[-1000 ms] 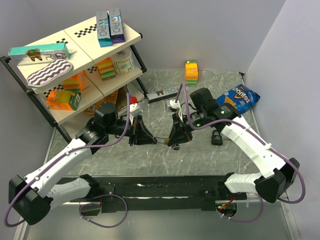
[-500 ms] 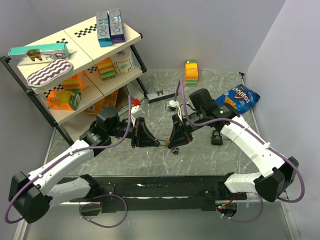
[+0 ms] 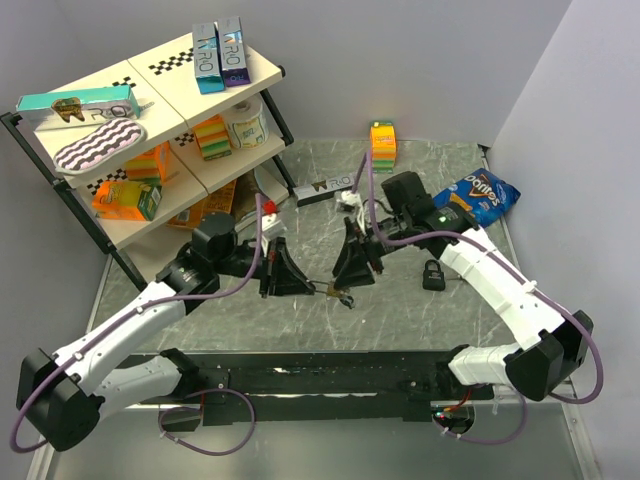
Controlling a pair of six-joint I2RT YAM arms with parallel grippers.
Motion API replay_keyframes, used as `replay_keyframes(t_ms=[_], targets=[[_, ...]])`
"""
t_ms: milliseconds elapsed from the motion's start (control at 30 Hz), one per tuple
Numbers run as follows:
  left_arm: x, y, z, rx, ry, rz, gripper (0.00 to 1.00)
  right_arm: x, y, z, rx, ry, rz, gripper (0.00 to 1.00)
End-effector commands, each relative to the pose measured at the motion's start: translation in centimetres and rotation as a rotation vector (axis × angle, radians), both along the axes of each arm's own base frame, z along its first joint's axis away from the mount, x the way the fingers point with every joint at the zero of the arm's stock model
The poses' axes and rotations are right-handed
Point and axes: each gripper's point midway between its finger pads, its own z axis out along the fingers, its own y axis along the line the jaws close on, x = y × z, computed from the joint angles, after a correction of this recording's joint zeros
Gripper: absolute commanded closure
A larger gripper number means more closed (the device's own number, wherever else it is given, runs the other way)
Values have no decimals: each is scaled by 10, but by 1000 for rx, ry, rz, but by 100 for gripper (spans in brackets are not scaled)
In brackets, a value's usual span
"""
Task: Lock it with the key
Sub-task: Lock the lock.
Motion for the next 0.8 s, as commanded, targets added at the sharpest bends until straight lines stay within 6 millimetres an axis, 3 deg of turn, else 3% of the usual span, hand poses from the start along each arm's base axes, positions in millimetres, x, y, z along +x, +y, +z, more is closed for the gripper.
replay_keyframes(t_ms=[0, 133, 400, 567, 667, 767], targets=[[8, 16, 8, -20, -94, 29, 99, 28, -17, 7, 26, -126, -63, 44], [7, 15, 6, -32, -74, 21, 99, 30, -25, -5, -19, -120, -64, 43], [12, 11, 7, -39, -62, 17, 99, 20, -16, -4, 4, -107, -15, 40], [12, 10, 6, -46, -49, 27, 99, 10, -9, -17, -11, -76, 25, 45], [12, 11, 5, -42, -49, 30, 99, 10, -10, -20, -17, -82, 25, 62], [11, 12, 3, -36, -48, 32, 99, 9, -12, -20, -23, -92, 28, 86]])
